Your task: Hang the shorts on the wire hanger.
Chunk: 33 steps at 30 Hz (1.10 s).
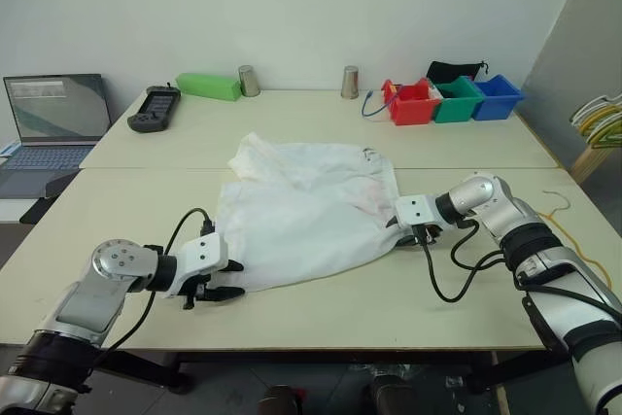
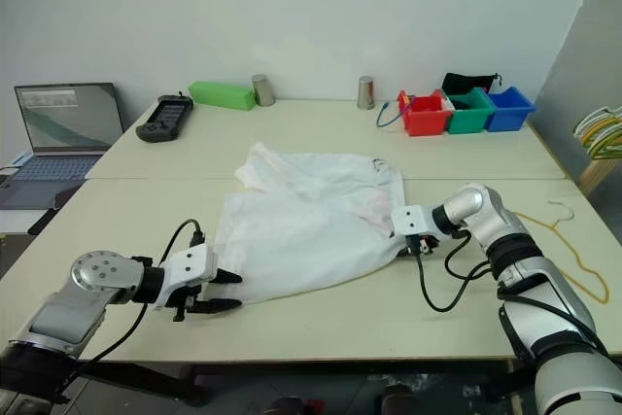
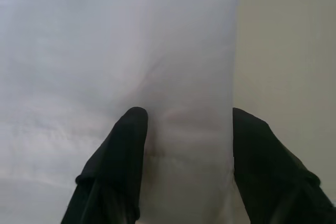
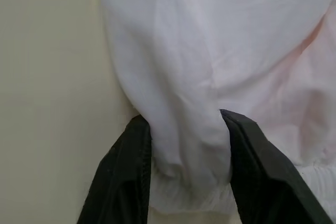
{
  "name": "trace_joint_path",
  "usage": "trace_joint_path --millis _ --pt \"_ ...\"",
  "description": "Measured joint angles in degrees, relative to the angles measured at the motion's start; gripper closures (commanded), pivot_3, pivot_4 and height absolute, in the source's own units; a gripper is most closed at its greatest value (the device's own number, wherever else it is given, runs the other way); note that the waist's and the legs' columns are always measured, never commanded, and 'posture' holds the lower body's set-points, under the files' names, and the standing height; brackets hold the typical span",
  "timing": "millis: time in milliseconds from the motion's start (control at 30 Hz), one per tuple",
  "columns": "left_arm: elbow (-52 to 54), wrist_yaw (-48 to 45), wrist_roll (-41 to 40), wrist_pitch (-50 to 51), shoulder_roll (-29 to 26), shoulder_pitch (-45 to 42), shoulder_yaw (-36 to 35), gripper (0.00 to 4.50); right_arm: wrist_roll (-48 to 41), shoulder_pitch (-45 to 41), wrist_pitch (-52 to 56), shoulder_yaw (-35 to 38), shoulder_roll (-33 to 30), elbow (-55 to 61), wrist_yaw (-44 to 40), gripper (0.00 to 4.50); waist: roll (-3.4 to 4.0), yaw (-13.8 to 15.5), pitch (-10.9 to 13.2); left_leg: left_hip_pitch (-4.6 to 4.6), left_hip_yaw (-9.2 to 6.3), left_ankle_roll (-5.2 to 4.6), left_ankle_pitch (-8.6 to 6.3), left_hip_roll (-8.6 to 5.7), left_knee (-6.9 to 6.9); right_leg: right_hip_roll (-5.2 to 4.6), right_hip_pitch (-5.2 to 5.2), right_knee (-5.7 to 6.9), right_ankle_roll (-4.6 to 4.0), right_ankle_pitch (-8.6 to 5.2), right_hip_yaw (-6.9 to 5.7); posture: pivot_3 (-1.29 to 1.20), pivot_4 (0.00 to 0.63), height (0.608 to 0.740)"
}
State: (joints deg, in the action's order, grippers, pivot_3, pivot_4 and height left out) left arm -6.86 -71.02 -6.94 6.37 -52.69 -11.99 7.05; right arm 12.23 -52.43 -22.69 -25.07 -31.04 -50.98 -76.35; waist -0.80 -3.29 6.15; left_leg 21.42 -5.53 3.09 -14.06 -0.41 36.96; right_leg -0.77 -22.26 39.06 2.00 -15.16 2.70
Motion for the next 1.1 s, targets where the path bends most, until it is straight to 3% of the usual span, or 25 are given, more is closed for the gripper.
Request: trace_joint_path --millis 133,233,533,633,733,800,867,933,967,1033,1100 --pt "-0.46 -0.64 0.14 -0.60 0.20 -0.16 0.01 3.76 -0.61 0.83 2.41 0.35 -0.61 2.46 -2.57 4.26 0.02 0.01 -0.03 0.00 -0.01 0.00 0.00 0.00 0.00 0.00 0.00 0.00 0.00 0.00 0.00 0.02 0.014 0.740" --pt "1.69 -2.86 -1.19 0.90 -0.59 0.97 -0.05 4.47 -3.00 5.27 7.10 0.81 -4.04 11.42 -7.35 4.50 0.02 0.20 -0.13 0.04 -0.07 0.00 -0.01 -0.02 0.00 -0.02 0.02 -0.01 0.01 -0.01 -0.02 0.02 0.014 0.740" --pt "19.70 -14.17 -13.29 13.41 -13.16 12.13 -3.07 4.49 -13.65 16.97 26.75 0.50 -15.73 41.64 -11.87 4.50 0.07 0.04 -0.18 -0.19 -0.01 -0.02 -0.01 0.11 -0.02 0.08 0.16 0.00 0.08 -0.31 -0.04 0.01 0.004 0.740" --pt "16.55 -15.22 -13.99 15.82 -13.05 6.16 -2.45 4.49 -14.66 15.43 31.06 0.51 -15.20 41.76 -12.07 4.50 0.08 0.05 -0.24 -0.66 -0.03 -0.03 -0.02 0.13 -0.05 0.14 0.63 -0.04 -0.07 -0.45 -0.12 0.00 0.000 0.740" --pt "-5.49 -7.19 -5.71 8.84 -3.22 -16.37 1.09 4.49 -12.87 3.81 31.33 0.50 -8.20 26.88 -9.28 4.50 0.22 0.06 -0.34 -0.79 -0.11 -0.07 0.03 0.11 0.06 0.31 0.80 -0.03 -0.02 -0.22 -0.14 -0.01 0.000 0.740" --pt "-24.62 5.55 2.20 1.89 2.22 -32.40 2.34 4.49 -10.49 -7.35 27.94 0.96 -2.26 14.63 -3.11 4.50 -0.08 -0.27 -0.48 -0.53 -0.21 -0.04 0.11 0.21 0.05 0.42 0.48 -0.04 -0.25 0.12 -0.15 -0.01 0.000 0.740" --pt "-38.24 18.33 7.75 -3.47 4.18 -43.76 2.53 4.49 -8.05 -15.59 23.17 2.00 1.13 5.00 5.44 4.50 -0.51 -0.72 -0.77 -0.38 -0.25 0.13 0.07 0.20 -0.10 0.30 0.15 -0.02 -0.29 0.13 -0.10 -0.01 0.000 0.740" --pt "-50.22 33.18 11.85 -9.56 5.57 -54.45 2.62 4.49 -5.44 -24.48 18.97 4.24 6.67 -7.31 25.58 4.50 -0.58 -1.72 -0.91 0.37 -0.39 0.79 0.05 0.20 -0.09 -0.08 -0.80 0.17 -0.29 -0.04 0.01 0.00 0.000 0.740" --pt "-53.72 41.52 13.62 -11.84 5.81 -60.09 2.43 4.49 -3.74 -29.34 16.82 4.86 9.52 -10.79 36.68 4.50 -0.69 -2.30 -1.00 1.37 -0.40 1.33 0.32 0.11 -0.01 -0.25 -1.94 0.42 -0.29 -0.02 0.16 0.02 0.000 0.740" --pt "-57.06 50.10 14.52 -16.10 5.41 -65.57 1.13 4.49 -1.03 -34.09 11.28 5.35 11.19 -14.49 50.95 4.50 -0.76 -2.62 -1.09 2.14 -0.09 1.46 0.39 0.04 -0.06 -0.65 -3.07 0.94 -0.23 -0.06 0.01 0.02 0.000 0.740" --pt "-58.12 53.50 15.06 -19.98 4.43 -67.03 0.10 4.49 0.58 -36.31 6.43 5.91 11.81 -15.56 58.19 4.50 -0.70 -2.82 -1.35 2.42 0.15 1.43 0.37 -0.01 -0.19 -0.79 -3.33 0.81 -0.21 -0.07 -0.06 0.02 0.000 0.740"
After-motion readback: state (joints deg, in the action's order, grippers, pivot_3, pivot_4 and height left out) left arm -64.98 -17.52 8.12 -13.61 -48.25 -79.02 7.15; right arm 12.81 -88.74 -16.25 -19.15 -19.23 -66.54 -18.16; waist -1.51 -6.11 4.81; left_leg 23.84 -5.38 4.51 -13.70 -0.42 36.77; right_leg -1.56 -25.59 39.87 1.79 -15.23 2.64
